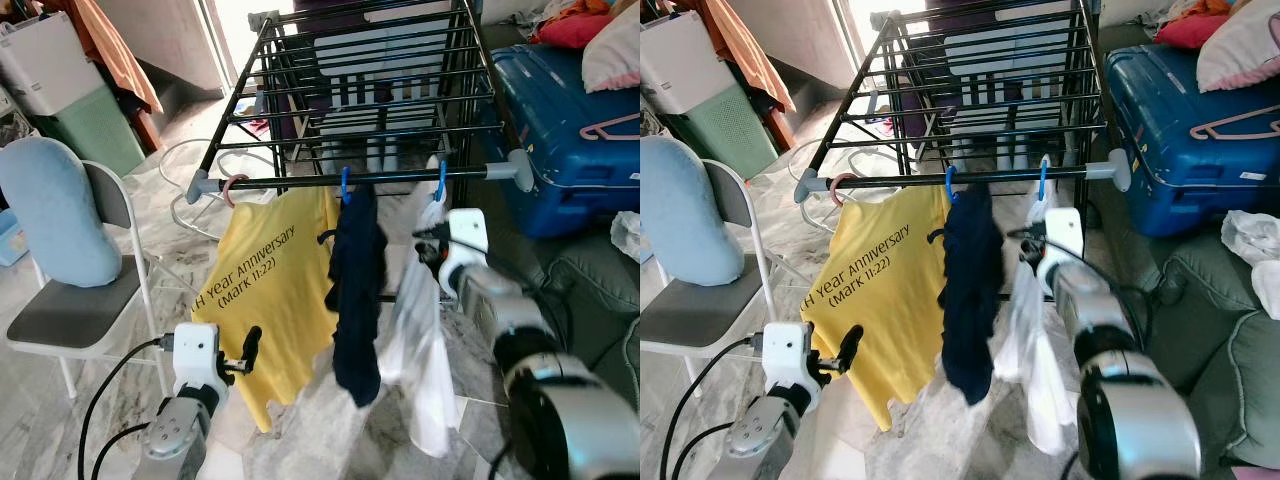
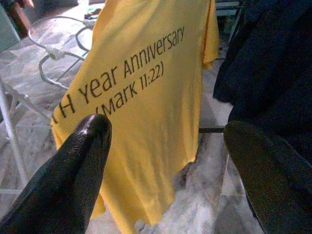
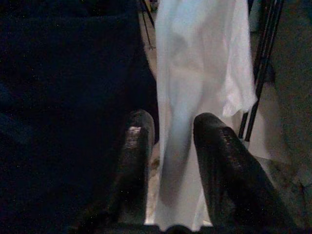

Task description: Hang hanger

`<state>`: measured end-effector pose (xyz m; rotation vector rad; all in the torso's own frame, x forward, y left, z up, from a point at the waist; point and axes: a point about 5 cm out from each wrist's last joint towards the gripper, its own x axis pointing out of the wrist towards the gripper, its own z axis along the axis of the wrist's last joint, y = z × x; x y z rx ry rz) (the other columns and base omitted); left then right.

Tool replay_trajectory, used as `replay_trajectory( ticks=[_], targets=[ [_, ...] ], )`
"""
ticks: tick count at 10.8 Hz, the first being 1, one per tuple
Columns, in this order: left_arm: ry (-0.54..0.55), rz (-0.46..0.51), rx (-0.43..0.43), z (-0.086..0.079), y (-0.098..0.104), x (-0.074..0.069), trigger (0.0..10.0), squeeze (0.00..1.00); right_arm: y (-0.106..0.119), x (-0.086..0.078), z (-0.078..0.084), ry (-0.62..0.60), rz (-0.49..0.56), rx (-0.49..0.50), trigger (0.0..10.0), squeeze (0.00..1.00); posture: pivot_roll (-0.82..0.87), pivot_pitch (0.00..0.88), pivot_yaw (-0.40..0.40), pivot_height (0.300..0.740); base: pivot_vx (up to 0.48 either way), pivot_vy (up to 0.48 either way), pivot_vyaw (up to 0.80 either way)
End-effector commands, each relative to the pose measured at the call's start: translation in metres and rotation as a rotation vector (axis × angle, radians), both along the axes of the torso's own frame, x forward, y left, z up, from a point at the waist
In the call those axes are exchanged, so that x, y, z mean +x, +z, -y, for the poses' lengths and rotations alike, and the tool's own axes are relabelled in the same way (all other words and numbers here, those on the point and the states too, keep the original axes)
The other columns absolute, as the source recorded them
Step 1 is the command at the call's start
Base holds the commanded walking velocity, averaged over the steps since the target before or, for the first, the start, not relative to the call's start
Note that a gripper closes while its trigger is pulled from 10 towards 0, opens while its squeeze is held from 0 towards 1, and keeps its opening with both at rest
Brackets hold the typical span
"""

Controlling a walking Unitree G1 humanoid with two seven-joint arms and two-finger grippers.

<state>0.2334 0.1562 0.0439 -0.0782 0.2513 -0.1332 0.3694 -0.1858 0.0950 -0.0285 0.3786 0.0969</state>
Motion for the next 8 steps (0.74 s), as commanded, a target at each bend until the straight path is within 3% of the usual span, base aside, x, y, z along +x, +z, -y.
replay_trajectory(
  ticks=[1, 4, 7, 8],
  targets=[
    [0.016, -0.011, 0.01, -0.006, -0.001, 0.001, 10.0, 0.0, 0.003, 0.001, -0.006, 0.017, 0.024, -0.01, 10.0, 1.0, -0.04, 0.0, 0.151, 0.74, 0.0, 0.0, 0.0],
    [-0.004, -0.015, 0.006, -0.001, -0.002, 0.008, 10.0, 0.0, -0.007, -0.009, -0.001, -0.004, 0.041, -0.027, 10.0, 1.0, -0.06, 0.0, 0.159, 0.74, 0.0, 0.0, 0.0],
    [-0.01, -0.011, -0.002, 0.002, -0.002, 0.011, 10.0, 0.0, -0.007, -0.016, 0.003, 0.005, 0.118, -0.124, 10.0, 1.0, -0.08, 0.0, 0.163, 0.74, 0.0, 0.0, 0.0],
    [-0.004, -0.005, -0.01, 0.002, -0.002, 0.013, 10.0, 0.0, -0.007, -0.02, 0.007, -0.047, 0.146, -0.098, 10.0, 1.0, -0.08, 0.0, 0.164, 0.74, 0.0, 0.0, 0.0]
  ],
)
